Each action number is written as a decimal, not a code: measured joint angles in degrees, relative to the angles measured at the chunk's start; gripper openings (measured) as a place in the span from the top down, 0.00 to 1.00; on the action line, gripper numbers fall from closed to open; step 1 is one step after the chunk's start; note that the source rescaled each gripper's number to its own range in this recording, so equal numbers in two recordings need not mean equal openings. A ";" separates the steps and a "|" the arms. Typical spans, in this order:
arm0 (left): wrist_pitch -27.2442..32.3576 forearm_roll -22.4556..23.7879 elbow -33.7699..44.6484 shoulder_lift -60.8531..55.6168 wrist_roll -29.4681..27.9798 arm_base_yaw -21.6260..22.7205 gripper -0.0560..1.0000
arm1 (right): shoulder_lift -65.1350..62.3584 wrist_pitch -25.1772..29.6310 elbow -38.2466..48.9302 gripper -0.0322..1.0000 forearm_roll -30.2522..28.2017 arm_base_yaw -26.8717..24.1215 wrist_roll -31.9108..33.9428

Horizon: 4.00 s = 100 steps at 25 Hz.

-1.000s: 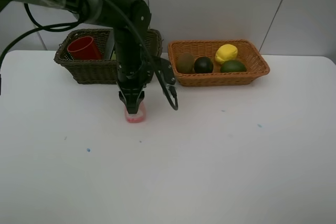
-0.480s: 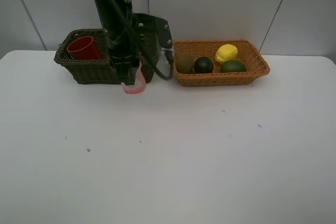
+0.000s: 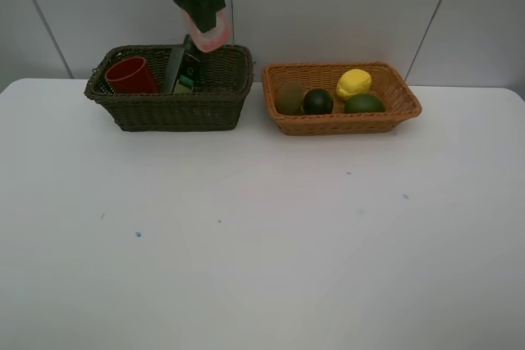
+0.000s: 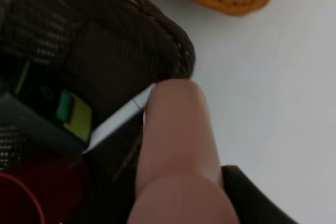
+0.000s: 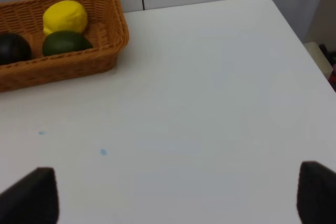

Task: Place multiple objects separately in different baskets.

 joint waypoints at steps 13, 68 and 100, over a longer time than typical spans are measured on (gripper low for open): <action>-2.84 6.39 -11.46 13.11 -15.01 1.33 0.58 | 0.00 0.00 0.00 0.01 0.00 0.00 0.00; -15.94 2.55 -11.42 28.97 -23.84 7.21 0.00 | 0.00 0.00 0.00 0.01 0.00 0.00 0.00; -0.47 2.44 -11.07 3.90 -23.84 6.29 0.00 | 0.00 0.00 0.00 0.01 0.00 0.00 0.00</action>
